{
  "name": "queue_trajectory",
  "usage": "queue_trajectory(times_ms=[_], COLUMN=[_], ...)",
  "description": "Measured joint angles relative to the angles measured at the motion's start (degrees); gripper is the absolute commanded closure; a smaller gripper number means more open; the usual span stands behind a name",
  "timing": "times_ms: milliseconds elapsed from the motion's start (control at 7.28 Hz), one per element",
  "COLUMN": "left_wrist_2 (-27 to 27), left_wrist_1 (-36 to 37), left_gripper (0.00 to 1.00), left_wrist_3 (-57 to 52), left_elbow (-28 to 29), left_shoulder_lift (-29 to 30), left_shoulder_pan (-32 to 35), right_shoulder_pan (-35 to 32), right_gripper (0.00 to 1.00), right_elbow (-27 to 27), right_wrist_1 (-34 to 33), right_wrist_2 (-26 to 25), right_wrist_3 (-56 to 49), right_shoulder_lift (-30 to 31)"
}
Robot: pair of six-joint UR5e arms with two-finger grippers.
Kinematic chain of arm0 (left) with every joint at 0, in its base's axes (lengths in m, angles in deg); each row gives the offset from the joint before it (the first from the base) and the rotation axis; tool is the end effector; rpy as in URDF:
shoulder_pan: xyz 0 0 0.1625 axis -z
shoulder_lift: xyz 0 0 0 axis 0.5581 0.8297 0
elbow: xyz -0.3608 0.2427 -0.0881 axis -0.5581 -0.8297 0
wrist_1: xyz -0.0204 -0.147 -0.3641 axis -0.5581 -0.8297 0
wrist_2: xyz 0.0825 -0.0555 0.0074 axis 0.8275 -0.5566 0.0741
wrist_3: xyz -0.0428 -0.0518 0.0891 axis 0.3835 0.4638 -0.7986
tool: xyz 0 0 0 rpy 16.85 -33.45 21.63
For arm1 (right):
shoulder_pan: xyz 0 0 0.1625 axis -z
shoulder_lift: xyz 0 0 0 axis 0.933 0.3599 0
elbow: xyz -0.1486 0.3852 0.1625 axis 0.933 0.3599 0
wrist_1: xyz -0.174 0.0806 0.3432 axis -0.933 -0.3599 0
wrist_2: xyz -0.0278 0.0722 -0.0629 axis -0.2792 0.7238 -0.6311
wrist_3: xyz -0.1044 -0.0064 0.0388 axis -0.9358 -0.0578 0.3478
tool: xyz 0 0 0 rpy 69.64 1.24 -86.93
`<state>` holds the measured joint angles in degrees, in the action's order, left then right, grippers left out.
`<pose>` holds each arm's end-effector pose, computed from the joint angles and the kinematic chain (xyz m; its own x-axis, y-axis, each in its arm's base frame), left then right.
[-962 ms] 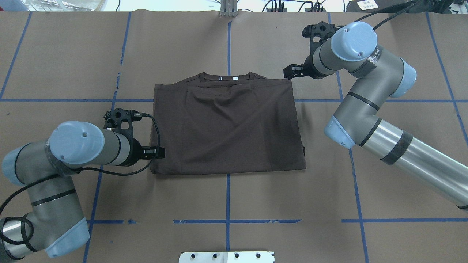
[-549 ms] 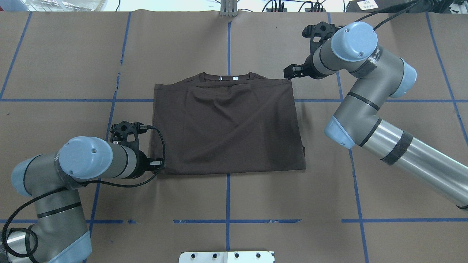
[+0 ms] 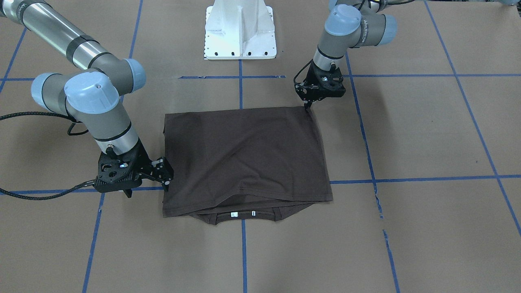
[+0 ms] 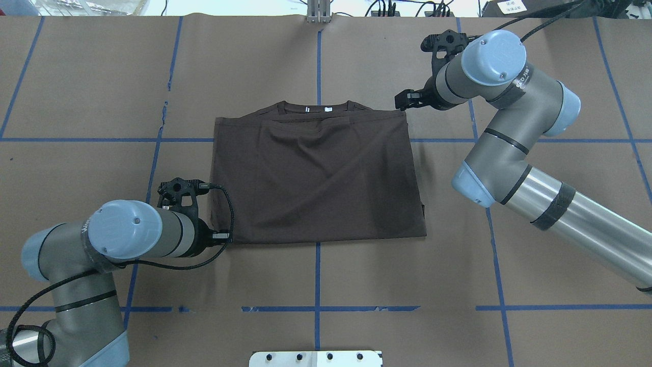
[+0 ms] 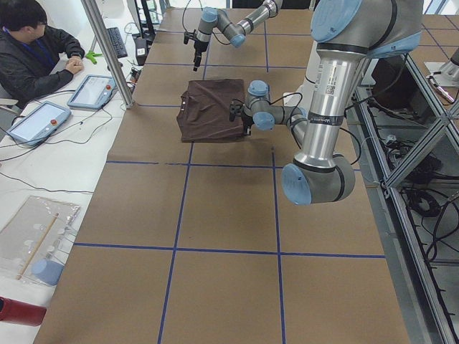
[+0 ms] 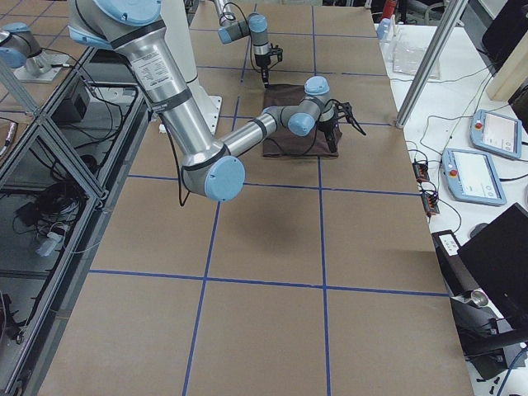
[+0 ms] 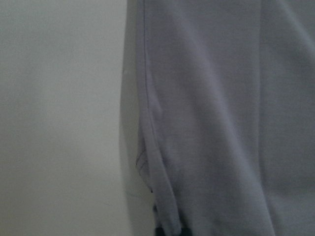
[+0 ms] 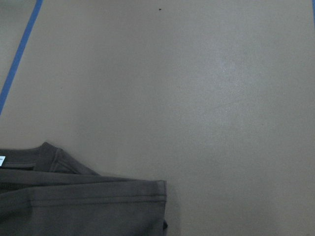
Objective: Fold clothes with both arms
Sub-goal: 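Move the left gripper to the folded shirt's side edge while the right gripper withdraws, then grasp the folded shirt's side with the left gripper and drag it away from the robot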
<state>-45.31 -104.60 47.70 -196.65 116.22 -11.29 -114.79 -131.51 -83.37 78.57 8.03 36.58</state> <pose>0.4833 -0.3282 0.3777 0.5958 -0.0341 -0.8024 0.1552 0.9852 0.0734 -0.4205 -0.5831 0.3633 0.6796 -0.1060 0.7259 -0.1917 0.9295 0.3152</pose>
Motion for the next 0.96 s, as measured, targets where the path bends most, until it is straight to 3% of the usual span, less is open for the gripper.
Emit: queue_trajectory(times_ms=[275, 549, 962], left_wrist_2=[0.53, 1.16, 1.22], left_wrist_1=[0.19, 0.34, -1.47], left_gripper=[1.0, 1.0, 1.0], left_wrist_3=[-1.34, -8.21, -21.62], left_elbow=[0.14, 2.44, 13.33], left_shoulder_lift=[0.02, 0.18, 5.39], left_shoulder_pan=[1.65, 7.44, 19.06], right_shoulder_pan=[0.0, 0.0, 0.0], right_gripper=[0.0, 0.0, 0.0], right_elbow=[-0.4, -0.46, -0.7], right_wrist_1=[-0.06, -0.05, 0.0], right_wrist_2=[-0.02, -0.08, -0.12], right_wrist_3=[0.0, 0.0, 0.07], right_shoulder_lift=[0.13, 0.18, 0.23])
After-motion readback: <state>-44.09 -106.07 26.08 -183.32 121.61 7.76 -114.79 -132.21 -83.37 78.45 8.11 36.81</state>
